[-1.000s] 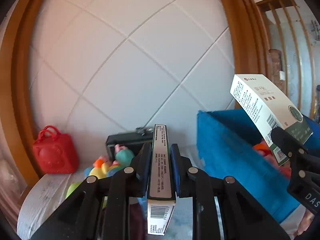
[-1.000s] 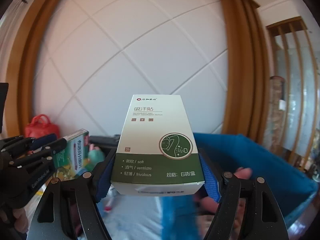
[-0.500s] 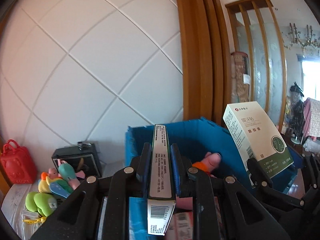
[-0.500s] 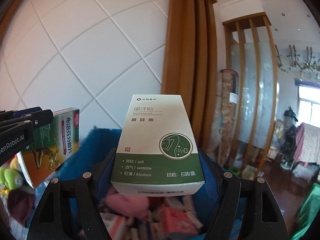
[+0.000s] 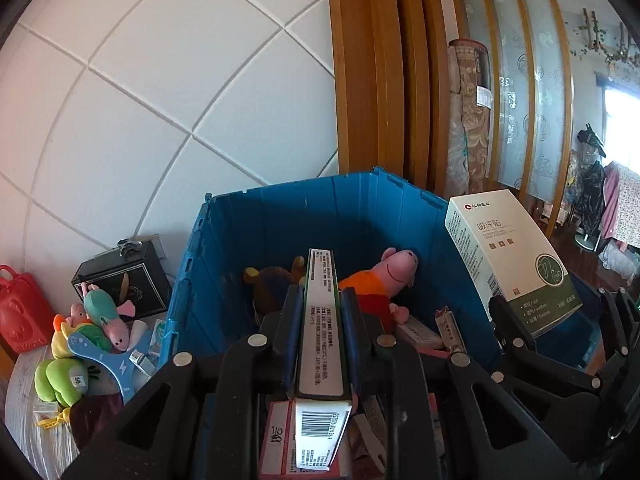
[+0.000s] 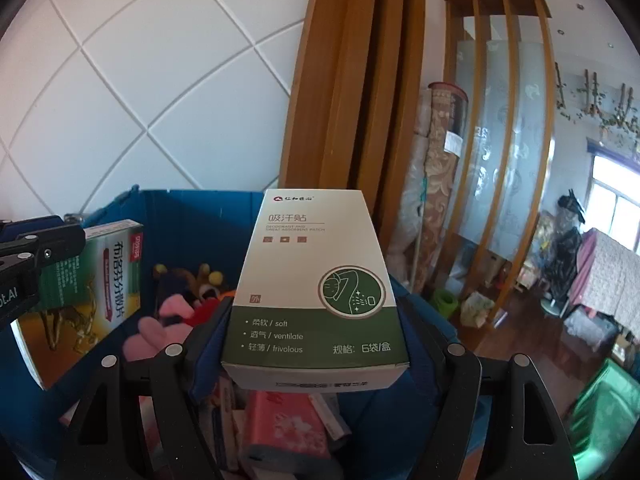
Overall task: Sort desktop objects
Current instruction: 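Open both grippers to drop the boxes into the crate, then move both grippers away from the crate toward the bed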
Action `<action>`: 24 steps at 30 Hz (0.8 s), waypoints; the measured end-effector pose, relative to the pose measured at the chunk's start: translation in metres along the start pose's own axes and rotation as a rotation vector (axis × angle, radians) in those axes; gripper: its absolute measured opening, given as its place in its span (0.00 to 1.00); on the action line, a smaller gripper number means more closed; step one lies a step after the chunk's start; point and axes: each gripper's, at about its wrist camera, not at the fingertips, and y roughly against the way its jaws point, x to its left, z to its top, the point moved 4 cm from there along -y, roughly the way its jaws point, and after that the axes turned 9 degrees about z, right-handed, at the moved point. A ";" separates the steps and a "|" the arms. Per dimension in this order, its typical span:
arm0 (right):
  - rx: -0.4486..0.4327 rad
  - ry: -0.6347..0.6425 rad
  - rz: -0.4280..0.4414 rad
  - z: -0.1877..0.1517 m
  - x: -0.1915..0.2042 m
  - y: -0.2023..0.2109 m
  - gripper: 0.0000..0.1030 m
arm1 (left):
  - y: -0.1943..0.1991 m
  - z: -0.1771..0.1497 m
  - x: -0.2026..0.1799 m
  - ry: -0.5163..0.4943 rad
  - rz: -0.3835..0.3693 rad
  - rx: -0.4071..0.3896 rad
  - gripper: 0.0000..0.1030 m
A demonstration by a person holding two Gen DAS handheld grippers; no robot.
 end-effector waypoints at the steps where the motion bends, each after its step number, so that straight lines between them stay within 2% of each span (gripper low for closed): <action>1: 0.011 -0.002 0.000 -0.001 -0.002 -0.003 0.74 | -0.002 -0.001 -0.001 0.000 -0.005 0.009 0.19; 6: 0.026 -0.001 -0.012 -0.004 -0.004 -0.006 0.75 | -0.006 -0.002 -0.001 -0.006 -0.005 0.037 0.19; 8: 0.024 0.002 -0.013 -0.004 -0.001 -0.003 0.79 | -0.006 -0.003 0.000 -0.014 -0.001 0.037 0.20; 9: 0.024 0.004 -0.014 -0.004 -0.002 -0.004 0.82 | -0.006 -0.004 0.000 -0.019 -0.001 0.039 0.25; 10: 0.021 0.004 -0.016 -0.003 -0.002 -0.003 0.90 | -0.006 -0.005 0.000 -0.022 -0.005 0.043 0.37; 11: 0.015 0.005 -0.020 -0.003 -0.002 -0.002 0.99 | -0.004 -0.006 0.000 -0.020 -0.013 0.043 0.44; 12: 0.013 0.009 -0.022 -0.002 -0.003 -0.002 1.00 | -0.003 -0.007 0.001 -0.019 -0.018 0.039 0.55; 13: 0.008 0.016 -0.023 -0.003 -0.001 -0.001 1.00 | 0.000 -0.007 0.001 -0.019 -0.019 0.031 0.60; 18: 0.006 0.047 -0.029 -0.006 0.006 0.006 1.00 | 0.013 -0.008 0.009 -0.018 -0.009 -0.005 0.69; 24: 0.007 0.037 -0.024 -0.010 0.008 0.017 1.00 | 0.032 -0.009 0.027 -0.004 -0.016 -0.034 0.69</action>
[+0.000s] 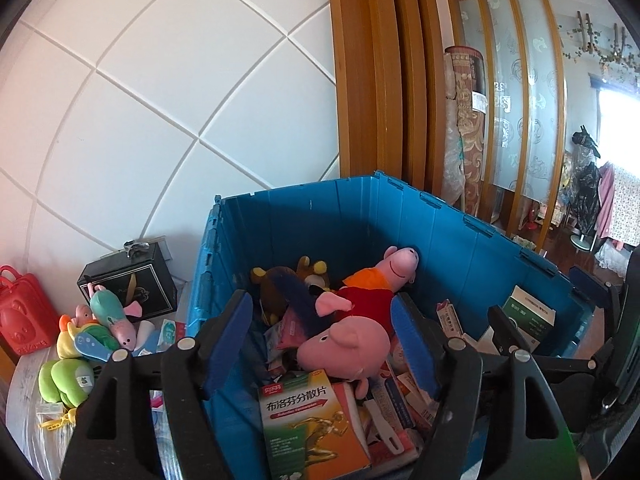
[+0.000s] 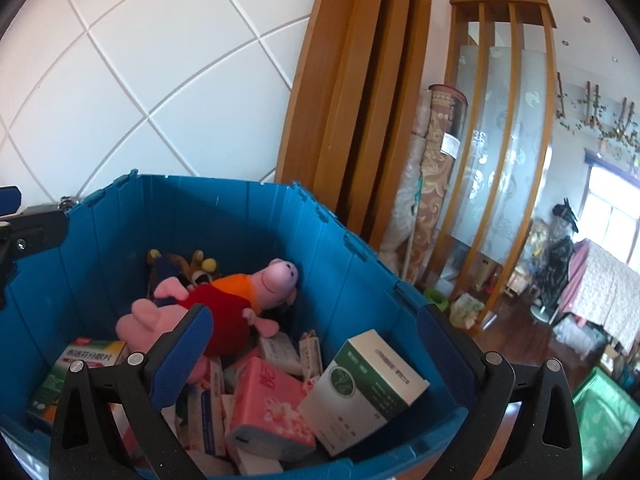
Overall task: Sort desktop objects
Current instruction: 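Move both grippers away from the crate toward the bed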
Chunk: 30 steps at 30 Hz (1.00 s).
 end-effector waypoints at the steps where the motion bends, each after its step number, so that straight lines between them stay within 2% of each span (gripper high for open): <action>1: 0.000 -0.005 0.002 0.000 0.000 0.002 1.00 | 0.003 -0.001 0.004 0.008 -0.002 -0.003 0.69; 10: -0.037 -0.030 0.102 0.001 0.029 0.033 1.00 | 0.034 -0.015 0.059 0.093 0.004 -0.055 0.69; 14: -0.069 -0.011 0.179 0.010 0.061 0.046 1.00 | 0.044 -0.026 0.092 0.129 0.023 -0.067 0.69; 19: -0.120 0.000 0.283 0.024 0.105 0.063 1.00 | 0.049 -0.044 0.148 0.196 0.062 -0.032 0.69; 25: -0.152 0.028 0.393 0.036 0.169 0.080 1.00 | 0.048 -0.081 0.237 0.267 0.173 0.048 0.69; 30: -0.165 0.067 0.504 0.044 0.237 0.093 1.00 | 0.050 -0.119 0.312 0.263 0.297 0.104 0.69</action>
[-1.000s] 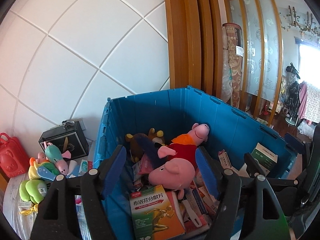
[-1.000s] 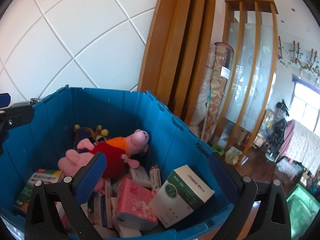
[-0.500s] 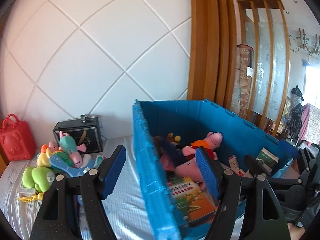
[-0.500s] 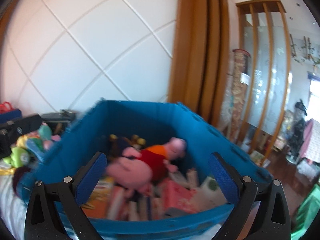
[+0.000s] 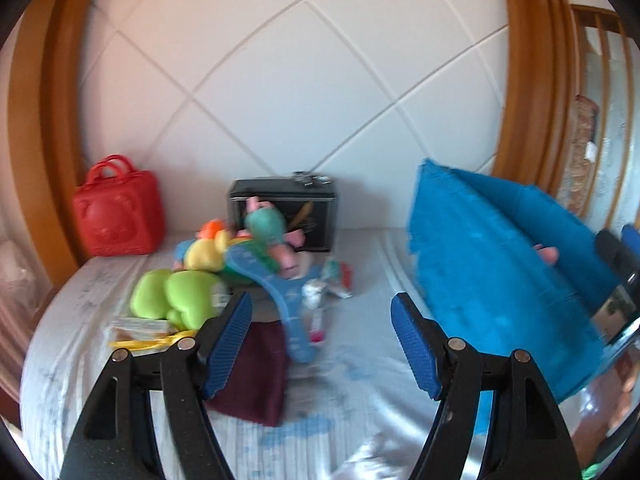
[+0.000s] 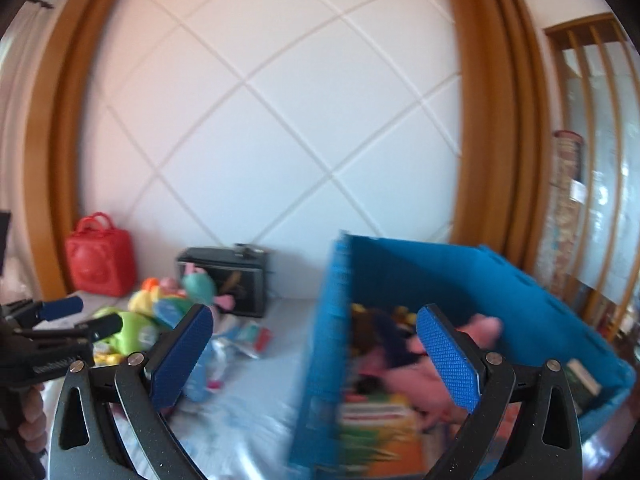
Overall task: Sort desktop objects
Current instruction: 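Move both grippers away from the crate toward the bed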
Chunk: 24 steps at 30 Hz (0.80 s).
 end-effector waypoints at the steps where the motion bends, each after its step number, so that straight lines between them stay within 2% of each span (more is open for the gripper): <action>1: 0.002 0.002 0.016 0.001 0.010 -0.004 1.00 | -0.004 -0.004 0.015 -0.007 0.025 0.005 0.69; 4: 0.021 0.013 0.065 0.002 0.043 -0.023 1.00 | -0.023 -0.021 0.070 -0.018 0.102 0.046 0.69; 7: 0.076 0.014 0.090 -0.004 0.068 -0.049 1.00 | -0.047 -0.039 0.120 -0.010 0.169 0.100 0.69; 12: 0.208 0.004 0.074 -0.033 0.097 -0.096 1.00 | -0.091 -0.071 0.187 0.006 0.268 0.232 0.69; 18: 0.380 -0.033 0.078 -0.074 0.105 -0.155 1.00 | -0.137 -0.098 0.229 0.035 0.274 0.343 0.69; 24: 0.526 -0.050 0.080 -0.108 0.111 -0.210 1.00 | -0.196 -0.107 0.224 -0.039 0.227 0.400 0.69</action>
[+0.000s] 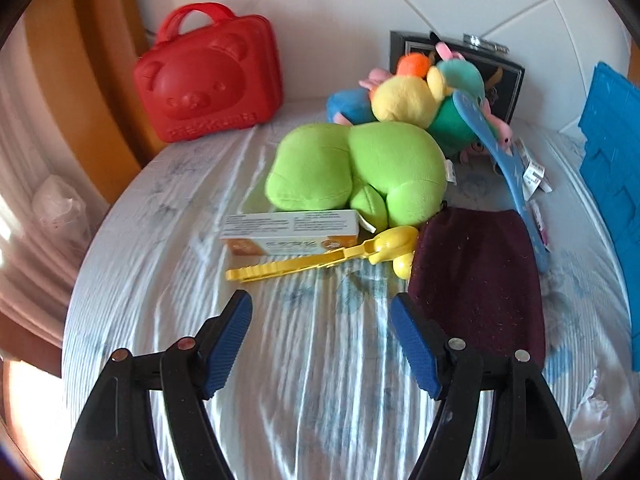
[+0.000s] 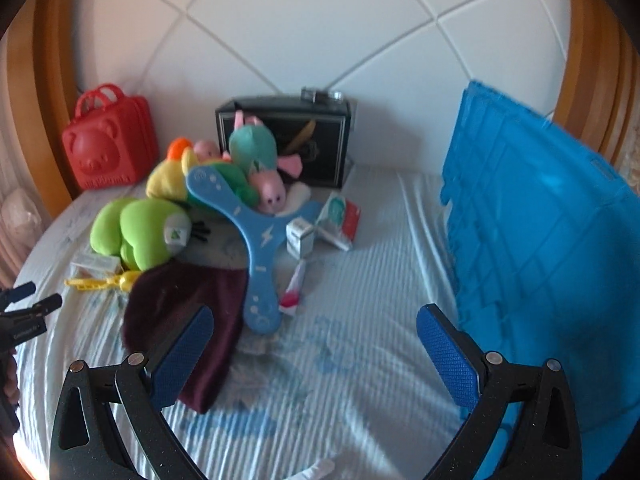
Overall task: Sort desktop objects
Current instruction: 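Move both grippers away from the crate toward the bed, then grasp the yellow plastic toy by its handle with the left gripper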
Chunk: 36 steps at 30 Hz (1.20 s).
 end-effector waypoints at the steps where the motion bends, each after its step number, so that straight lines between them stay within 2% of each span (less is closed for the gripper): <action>1: 0.024 -0.003 -0.001 -0.001 -0.001 -0.012 1.00 | -0.010 0.003 -0.007 -0.019 -0.008 0.009 0.69; 5: 0.104 -0.020 -0.001 -0.004 -0.005 -0.052 1.00 | -0.049 0.016 -0.032 -0.088 -0.044 0.044 0.69; 10: 0.177 -0.038 0.002 -0.007 -0.008 -0.093 1.00 | -0.092 0.024 -0.050 -0.122 -0.067 0.114 0.69; 12: 0.199 -0.038 0.011 -0.008 -0.006 -0.106 1.00 | -0.097 0.028 -0.056 -0.161 -0.054 0.084 0.70; 13: 0.209 -0.036 0.015 -0.010 -0.004 -0.112 1.00 | -0.100 0.030 -0.059 -0.159 -0.076 0.080 0.70; 18: 0.254 -0.026 0.045 -0.019 0.009 -0.137 1.00 | -0.105 0.032 -0.060 -0.116 -0.153 0.117 0.70; 20: 0.268 -0.017 0.065 -0.023 0.016 -0.143 1.00 | -0.107 0.023 -0.059 -0.146 -0.131 0.136 0.69; 22: 0.272 -0.006 0.084 -0.026 0.024 -0.144 1.00 | -0.117 0.006 -0.054 -0.171 -0.061 0.179 0.63; 23: 0.274 -0.001 0.096 -0.028 0.029 -0.144 1.00 | -0.117 -0.001 -0.048 -0.123 -0.090 0.168 0.57; 25: 0.277 0.003 0.110 -0.030 0.034 -0.146 1.00 | -0.117 -0.008 -0.038 -0.055 -0.122 0.216 0.32; 27: 0.288 0.007 0.125 -0.034 0.041 -0.147 1.00 | -0.116 -0.013 -0.032 -0.026 -0.104 0.241 0.26; 30: 0.293 0.025 0.153 -0.037 0.055 -0.148 1.00 | -0.109 -0.026 -0.034 -0.025 -0.097 0.263 0.23; 36: 0.314 0.086 0.219 -0.047 0.092 -0.152 1.00 | -0.091 -0.047 -0.038 0.001 -0.155 0.286 0.21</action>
